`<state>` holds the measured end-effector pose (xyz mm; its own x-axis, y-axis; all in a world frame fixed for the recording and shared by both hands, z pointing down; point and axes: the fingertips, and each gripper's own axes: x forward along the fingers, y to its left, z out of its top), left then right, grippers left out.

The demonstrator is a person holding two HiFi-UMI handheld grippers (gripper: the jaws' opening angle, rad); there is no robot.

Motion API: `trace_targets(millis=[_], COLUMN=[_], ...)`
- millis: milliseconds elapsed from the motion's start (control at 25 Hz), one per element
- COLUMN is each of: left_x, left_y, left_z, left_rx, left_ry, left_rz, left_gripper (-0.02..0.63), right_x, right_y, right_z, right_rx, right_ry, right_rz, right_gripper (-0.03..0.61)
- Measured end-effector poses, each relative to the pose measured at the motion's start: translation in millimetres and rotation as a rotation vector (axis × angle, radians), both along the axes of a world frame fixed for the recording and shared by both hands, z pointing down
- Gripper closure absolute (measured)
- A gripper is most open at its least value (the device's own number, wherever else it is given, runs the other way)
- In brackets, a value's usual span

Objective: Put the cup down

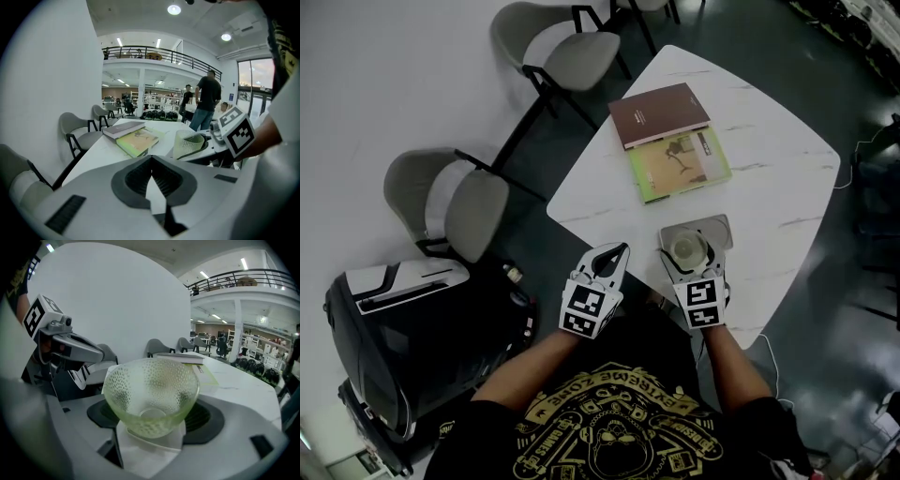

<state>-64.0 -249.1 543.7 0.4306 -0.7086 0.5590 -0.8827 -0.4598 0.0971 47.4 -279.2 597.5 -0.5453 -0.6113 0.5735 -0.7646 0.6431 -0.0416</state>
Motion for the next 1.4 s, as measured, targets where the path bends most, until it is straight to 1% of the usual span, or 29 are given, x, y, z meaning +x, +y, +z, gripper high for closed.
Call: trace_targets(millis=[320, 680, 840, 1120, 1160, 1240, 1400], left_x=[-2.1, -11.5, -15.3, -21.0, -20.7, -21.2, -20.1], left_y=[-2.7, 0.5, 2.4, 8.3, 9.1, 10.7, 13.9], left_z=[13.7, 17.8, 16.6, 9.7, 7.9, 3.4, -7.3], left_rx=[-0.039, -0.050, -0.041, -0.024, -0.019, -0.007, 0.024], left_ry=[-0.009, -0.015, -0.009, 0.023, 0.031, 0.045, 0.075], left_rz=[0.003, 0.020, 0.021, 0.024, 0.026, 0.030, 0.043], left_gripper=[0.607, 0.607, 0.607, 0.609, 0.607, 0.607, 0.607], right_x=[-8.3, -13.5, -14.4, -13.4, -11.4, -7.3, 6.0], right_y=[-10.7, -10.7, -10.5, -6.5, -5.0, -1.2, 14.0], right_z=[22.4, 34.5, 35.5, 36.0, 34.9, 31.0, 23.8], right_rx=[-0.002, 0.002, 0.003, -0.026, -0.031, -0.039, -0.046], right_ry=[0.009, 0.004, 0.003, -0.012, -0.016, -0.018, -0.001], right_rz=[-0.026, -0.013, -0.011, 0.003, 0.011, 0.031, 0.078], right_gripper=[0.202, 0.202, 0.201, 0.195, 0.181, 0.172, 0.172])
